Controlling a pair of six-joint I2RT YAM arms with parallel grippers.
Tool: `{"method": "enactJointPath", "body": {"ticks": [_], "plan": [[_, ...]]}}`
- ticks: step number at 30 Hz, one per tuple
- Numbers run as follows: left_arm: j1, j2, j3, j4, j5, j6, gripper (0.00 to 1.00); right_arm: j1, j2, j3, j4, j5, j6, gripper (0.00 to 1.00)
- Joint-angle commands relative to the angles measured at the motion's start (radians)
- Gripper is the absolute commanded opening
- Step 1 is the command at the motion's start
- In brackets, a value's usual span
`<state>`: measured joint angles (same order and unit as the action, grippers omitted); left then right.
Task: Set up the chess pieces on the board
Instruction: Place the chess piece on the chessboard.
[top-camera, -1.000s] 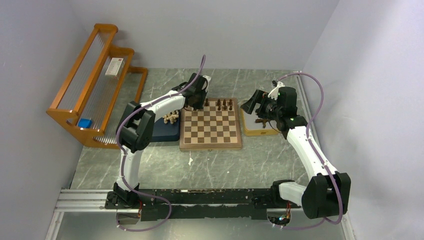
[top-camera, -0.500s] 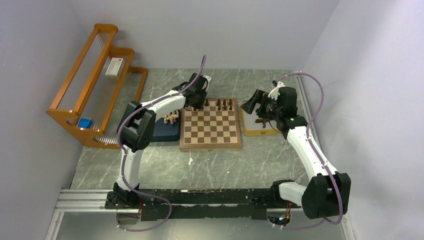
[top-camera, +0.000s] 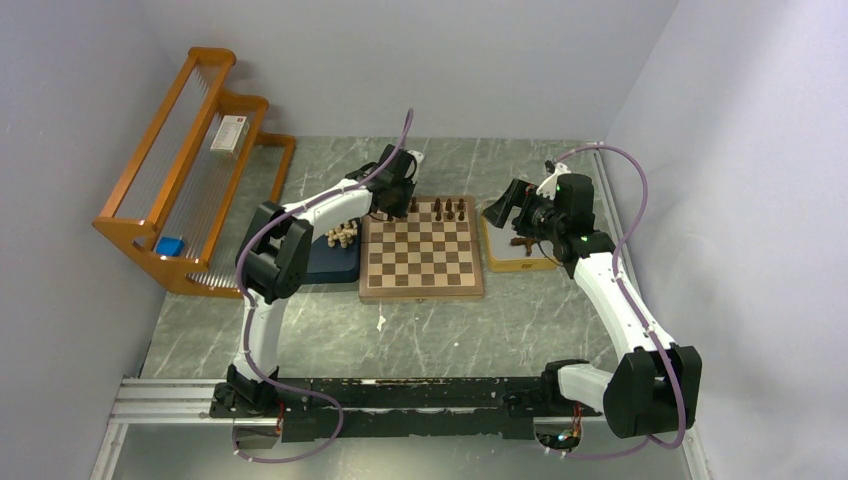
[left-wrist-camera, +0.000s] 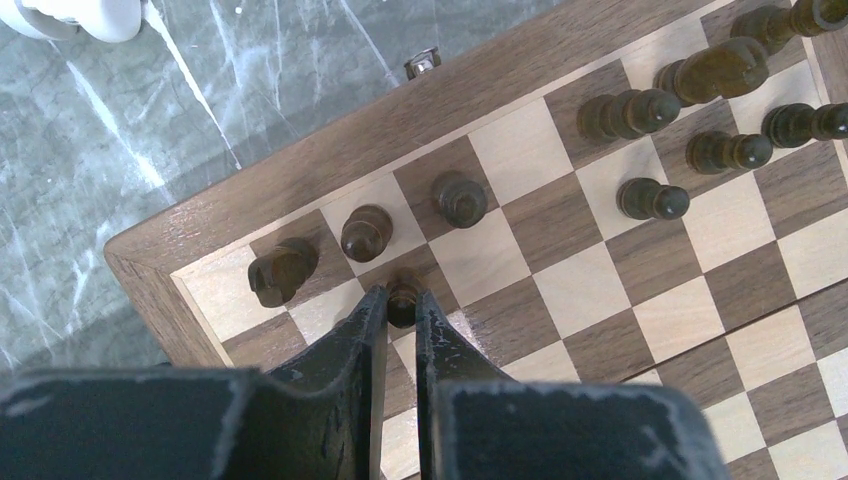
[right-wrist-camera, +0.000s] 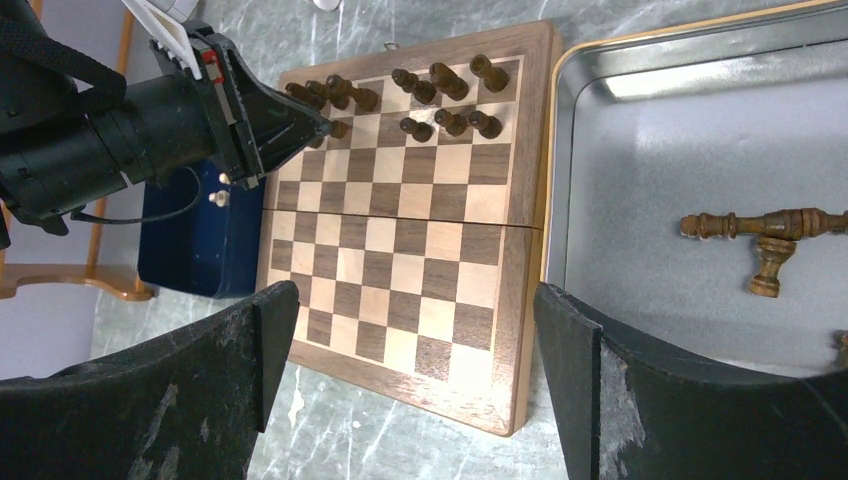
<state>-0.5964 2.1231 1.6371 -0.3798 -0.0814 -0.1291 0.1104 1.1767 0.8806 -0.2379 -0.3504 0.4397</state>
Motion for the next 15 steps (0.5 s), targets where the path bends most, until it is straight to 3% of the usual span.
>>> {"method": "enactJointPath", "body": {"ticks": [1, 15], "plan": [[-0.002, 0.023, 0.04, -0.043, 0.029, 0.017, 0.16, -0.002, -0.012, 0.024, 0.005, 0.01, -0.016, 0.92], [-0.019, 0.041, 0.084, -0.1, 0.033, 0.034, 0.15, -0.003, -0.002, 0.024, 0.006, 0.011, -0.017, 0.92]]}}
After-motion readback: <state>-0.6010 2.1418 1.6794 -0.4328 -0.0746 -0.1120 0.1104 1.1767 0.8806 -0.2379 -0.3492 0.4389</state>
